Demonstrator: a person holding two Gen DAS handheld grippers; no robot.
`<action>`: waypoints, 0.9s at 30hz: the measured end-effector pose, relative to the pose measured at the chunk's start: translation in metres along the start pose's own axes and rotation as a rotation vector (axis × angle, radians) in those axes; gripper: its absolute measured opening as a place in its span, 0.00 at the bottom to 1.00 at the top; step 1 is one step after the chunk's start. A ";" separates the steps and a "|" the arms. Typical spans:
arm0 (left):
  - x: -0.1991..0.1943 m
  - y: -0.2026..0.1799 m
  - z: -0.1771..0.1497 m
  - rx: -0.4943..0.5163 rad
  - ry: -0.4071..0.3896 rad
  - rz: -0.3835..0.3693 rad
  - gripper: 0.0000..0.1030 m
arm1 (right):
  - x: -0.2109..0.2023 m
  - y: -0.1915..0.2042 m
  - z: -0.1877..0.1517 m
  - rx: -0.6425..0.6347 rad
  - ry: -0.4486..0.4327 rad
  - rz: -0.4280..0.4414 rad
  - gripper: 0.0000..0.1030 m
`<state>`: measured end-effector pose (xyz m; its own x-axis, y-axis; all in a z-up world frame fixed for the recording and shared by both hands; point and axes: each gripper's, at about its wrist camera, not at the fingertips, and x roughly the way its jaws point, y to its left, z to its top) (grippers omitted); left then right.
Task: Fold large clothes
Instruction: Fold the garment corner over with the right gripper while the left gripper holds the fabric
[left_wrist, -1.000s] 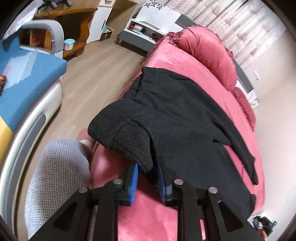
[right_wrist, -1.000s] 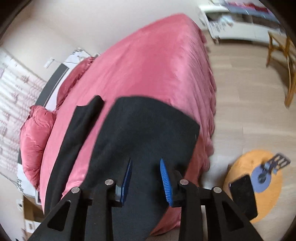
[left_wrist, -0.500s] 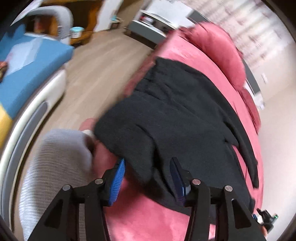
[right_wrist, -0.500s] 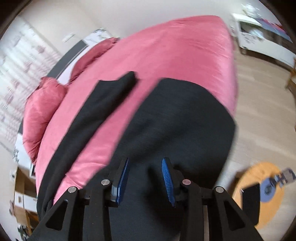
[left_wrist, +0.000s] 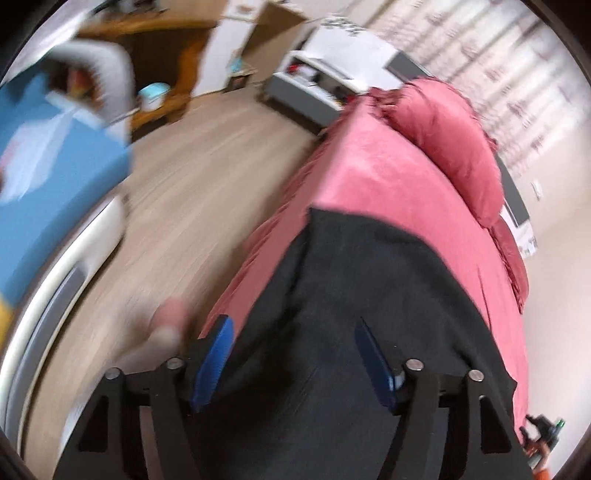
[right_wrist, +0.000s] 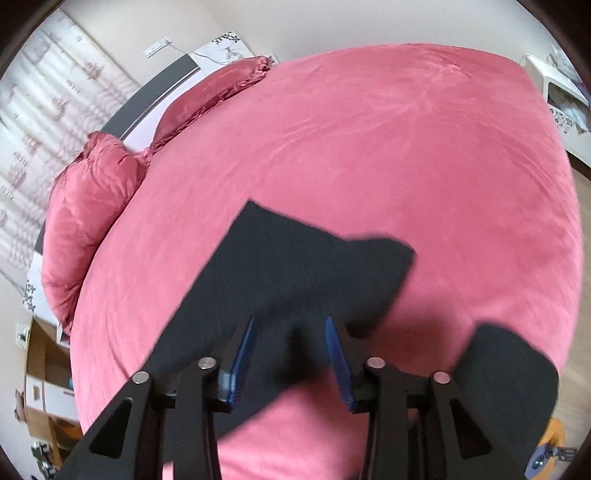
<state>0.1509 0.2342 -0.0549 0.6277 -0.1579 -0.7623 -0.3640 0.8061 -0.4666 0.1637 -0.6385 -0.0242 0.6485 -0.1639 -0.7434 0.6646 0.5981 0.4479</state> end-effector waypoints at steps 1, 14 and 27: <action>0.014 -0.007 0.014 0.006 -0.004 -0.001 0.71 | 0.008 0.005 0.009 -0.014 0.005 -0.010 0.45; 0.157 -0.040 0.117 -0.035 0.081 0.061 0.77 | 0.116 0.077 0.062 -0.386 0.079 -0.177 0.47; 0.197 -0.034 0.105 -0.091 0.155 0.034 0.62 | 0.099 0.006 0.060 -0.253 0.114 -0.181 0.48</action>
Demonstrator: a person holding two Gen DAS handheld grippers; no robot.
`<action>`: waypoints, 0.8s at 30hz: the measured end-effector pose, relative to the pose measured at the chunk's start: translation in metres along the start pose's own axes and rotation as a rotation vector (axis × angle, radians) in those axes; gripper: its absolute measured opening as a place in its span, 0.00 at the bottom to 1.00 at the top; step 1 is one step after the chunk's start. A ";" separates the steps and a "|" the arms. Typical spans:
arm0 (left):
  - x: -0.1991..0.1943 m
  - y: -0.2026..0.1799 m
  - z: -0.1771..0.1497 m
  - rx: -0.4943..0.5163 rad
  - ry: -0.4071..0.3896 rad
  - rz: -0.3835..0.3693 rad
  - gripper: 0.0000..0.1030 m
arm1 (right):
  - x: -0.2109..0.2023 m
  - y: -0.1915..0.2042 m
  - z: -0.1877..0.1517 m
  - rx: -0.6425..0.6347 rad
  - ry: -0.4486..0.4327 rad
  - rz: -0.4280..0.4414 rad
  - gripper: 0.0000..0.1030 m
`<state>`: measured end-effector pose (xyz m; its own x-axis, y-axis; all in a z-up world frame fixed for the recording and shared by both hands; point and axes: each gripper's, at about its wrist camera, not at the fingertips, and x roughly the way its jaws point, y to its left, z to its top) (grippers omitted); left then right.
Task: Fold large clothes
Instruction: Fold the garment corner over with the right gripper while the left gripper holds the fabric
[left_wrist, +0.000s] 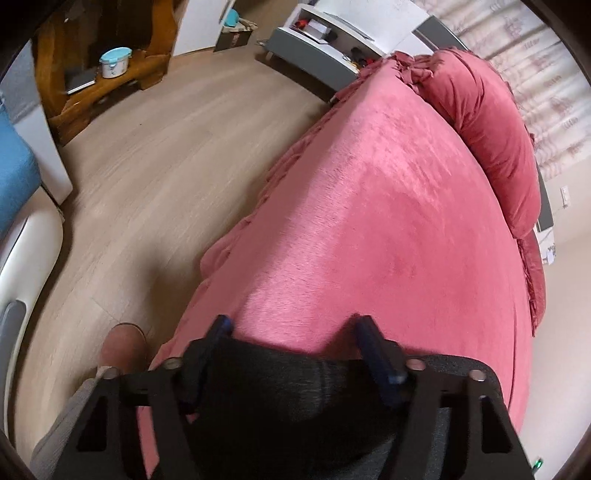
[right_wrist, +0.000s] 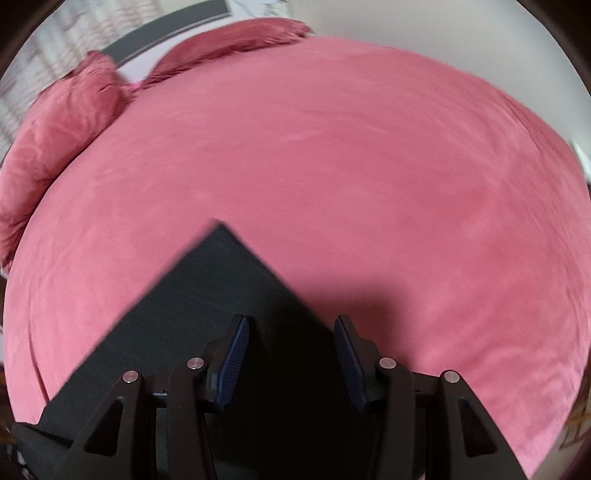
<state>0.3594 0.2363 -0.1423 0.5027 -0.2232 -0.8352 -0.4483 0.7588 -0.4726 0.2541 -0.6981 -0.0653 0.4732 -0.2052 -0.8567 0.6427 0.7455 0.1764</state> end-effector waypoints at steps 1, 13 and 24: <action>-0.001 0.003 0.000 -0.014 -0.008 -0.008 0.57 | -0.006 -0.016 -0.005 0.027 -0.001 0.011 0.48; -0.055 -0.020 -0.012 0.108 -0.102 -0.109 0.46 | -0.023 -0.064 -0.039 0.081 0.056 0.171 0.52; -0.131 -0.021 -0.038 0.117 -0.166 -0.273 0.12 | -0.023 -0.051 -0.048 -0.037 0.075 0.066 0.43</action>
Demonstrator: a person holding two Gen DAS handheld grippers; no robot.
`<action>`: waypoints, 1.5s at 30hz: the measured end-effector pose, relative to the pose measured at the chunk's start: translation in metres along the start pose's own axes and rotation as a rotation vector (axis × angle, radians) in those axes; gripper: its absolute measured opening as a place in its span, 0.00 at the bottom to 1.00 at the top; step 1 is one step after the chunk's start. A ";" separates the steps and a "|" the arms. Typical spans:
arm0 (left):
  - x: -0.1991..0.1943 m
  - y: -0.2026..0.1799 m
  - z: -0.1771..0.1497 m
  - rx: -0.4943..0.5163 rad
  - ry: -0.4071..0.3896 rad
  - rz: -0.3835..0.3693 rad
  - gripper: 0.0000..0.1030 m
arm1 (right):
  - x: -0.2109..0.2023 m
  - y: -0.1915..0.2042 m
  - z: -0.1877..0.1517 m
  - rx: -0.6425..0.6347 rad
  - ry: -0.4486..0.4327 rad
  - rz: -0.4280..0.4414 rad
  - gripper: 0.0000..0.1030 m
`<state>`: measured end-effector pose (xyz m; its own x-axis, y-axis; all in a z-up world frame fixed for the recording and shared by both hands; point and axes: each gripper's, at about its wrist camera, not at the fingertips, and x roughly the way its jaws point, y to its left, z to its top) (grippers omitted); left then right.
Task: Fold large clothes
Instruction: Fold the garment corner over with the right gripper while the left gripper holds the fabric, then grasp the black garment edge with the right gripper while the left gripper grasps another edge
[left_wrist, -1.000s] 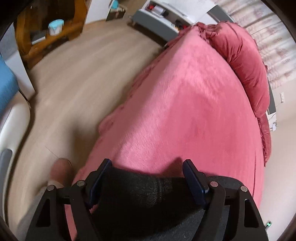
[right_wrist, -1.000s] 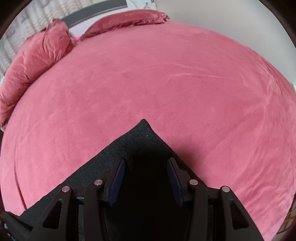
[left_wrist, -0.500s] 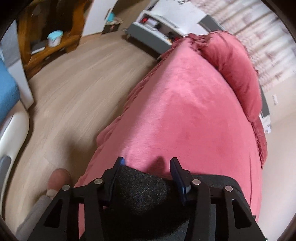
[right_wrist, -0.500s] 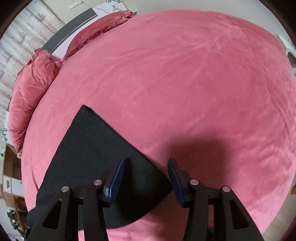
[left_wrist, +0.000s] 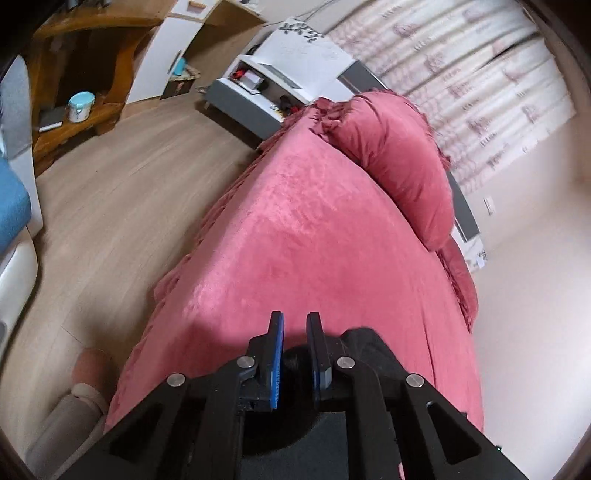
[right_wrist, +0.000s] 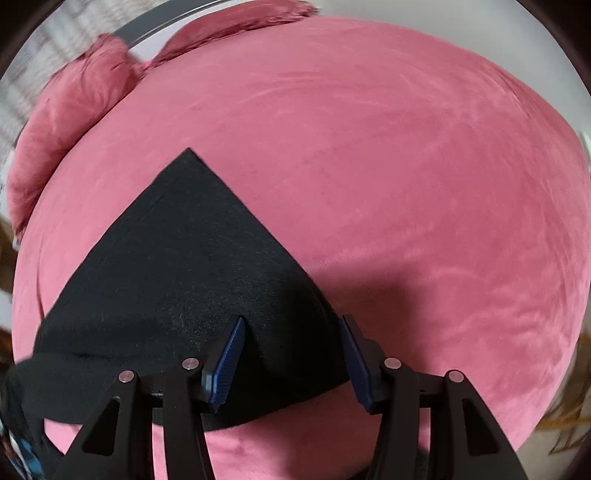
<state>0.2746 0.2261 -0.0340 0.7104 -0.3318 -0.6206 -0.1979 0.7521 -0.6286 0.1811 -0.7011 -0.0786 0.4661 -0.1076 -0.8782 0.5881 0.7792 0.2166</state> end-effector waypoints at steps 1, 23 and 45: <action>-0.004 -0.003 -0.003 0.029 0.001 0.006 0.12 | 0.000 0.001 -0.002 0.016 -0.008 0.019 0.09; -0.072 0.013 0.010 -0.002 -0.176 -0.048 0.00 | -0.284 0.014 -0.035 0.121 -0.603 0.536 0.02; 0.088 -0.038 -0.028 0.491 0.161 0.259 0.82 | -0.052 -0.029 -0.007 0.158 -0.113 0.004 0.47</action>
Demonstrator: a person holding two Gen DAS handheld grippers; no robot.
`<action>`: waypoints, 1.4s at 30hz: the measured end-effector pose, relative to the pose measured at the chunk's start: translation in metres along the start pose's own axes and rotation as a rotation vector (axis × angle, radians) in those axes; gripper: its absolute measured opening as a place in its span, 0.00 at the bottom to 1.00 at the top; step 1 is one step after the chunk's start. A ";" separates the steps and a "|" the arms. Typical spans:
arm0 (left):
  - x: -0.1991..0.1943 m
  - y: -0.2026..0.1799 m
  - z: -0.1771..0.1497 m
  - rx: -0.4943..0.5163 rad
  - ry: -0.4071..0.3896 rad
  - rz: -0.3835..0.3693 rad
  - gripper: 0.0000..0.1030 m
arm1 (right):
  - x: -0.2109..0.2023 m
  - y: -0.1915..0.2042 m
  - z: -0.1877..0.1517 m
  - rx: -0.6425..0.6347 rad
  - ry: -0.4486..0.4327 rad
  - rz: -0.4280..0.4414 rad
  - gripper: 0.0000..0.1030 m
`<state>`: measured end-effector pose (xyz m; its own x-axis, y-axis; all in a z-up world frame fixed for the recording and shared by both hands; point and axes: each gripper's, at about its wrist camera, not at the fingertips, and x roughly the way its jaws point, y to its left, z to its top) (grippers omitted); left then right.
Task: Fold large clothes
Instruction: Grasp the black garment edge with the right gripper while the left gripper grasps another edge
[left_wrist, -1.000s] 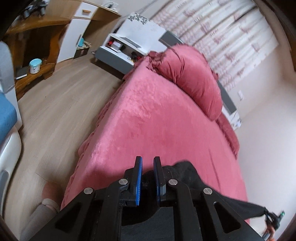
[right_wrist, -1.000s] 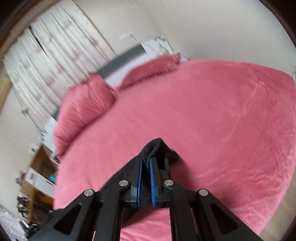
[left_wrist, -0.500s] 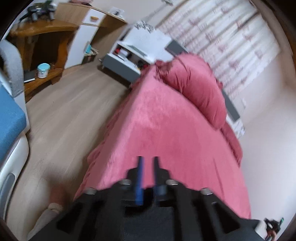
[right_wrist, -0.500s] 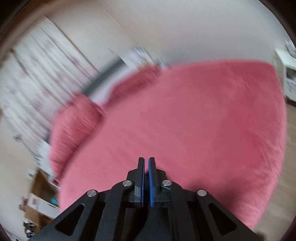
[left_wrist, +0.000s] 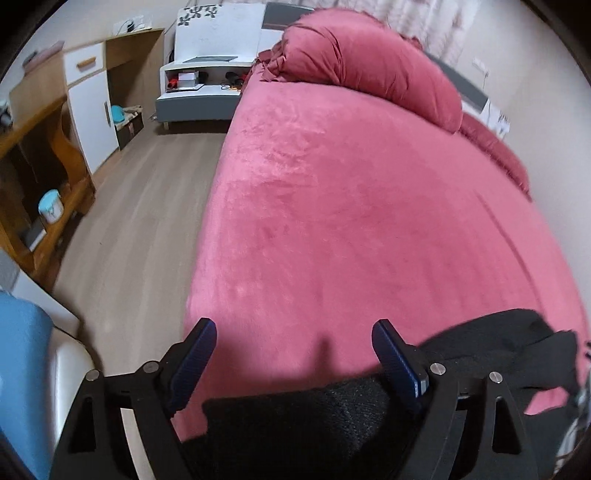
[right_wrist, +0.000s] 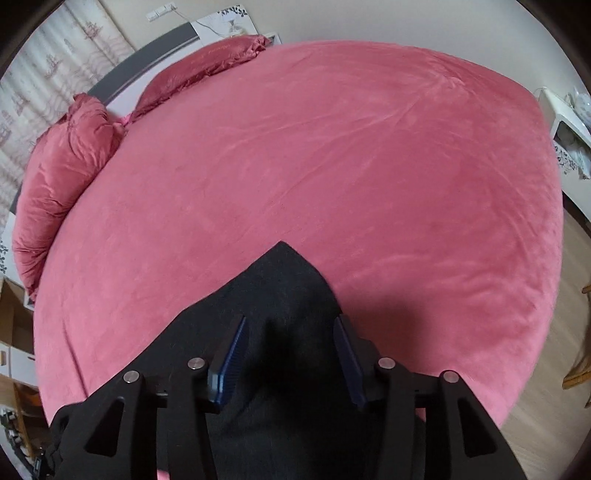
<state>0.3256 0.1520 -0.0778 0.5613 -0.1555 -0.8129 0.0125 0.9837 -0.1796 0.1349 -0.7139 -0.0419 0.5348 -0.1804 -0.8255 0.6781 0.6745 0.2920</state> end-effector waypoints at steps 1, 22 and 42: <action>0.005 0.000 0.003 0.012 0.018 0.020 0.67 | 0.001 0.004 0.002 -0.001 -0.005 -0.006 0.48; -0.016 0.008 0.000 -0.069 -0.008 -0.045 0.23 | -0.149 -0.030 -0.060 -0.124 -0.229 0.314 0.06; -0.044 -0.015 -0.018 0.062 -0.008 -0.249 0.76 | -0.014 -0.054 -0.046 0.120 0.181 0.052 0.42</action>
<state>0.2854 0.1421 -0.0494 0.5411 -0.3935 -0.7432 0.2018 0.9187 -0.3395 0.0674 -0.7152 -0.0682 0.4785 -0.0084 -0.8780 0.7127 0.5878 0.3828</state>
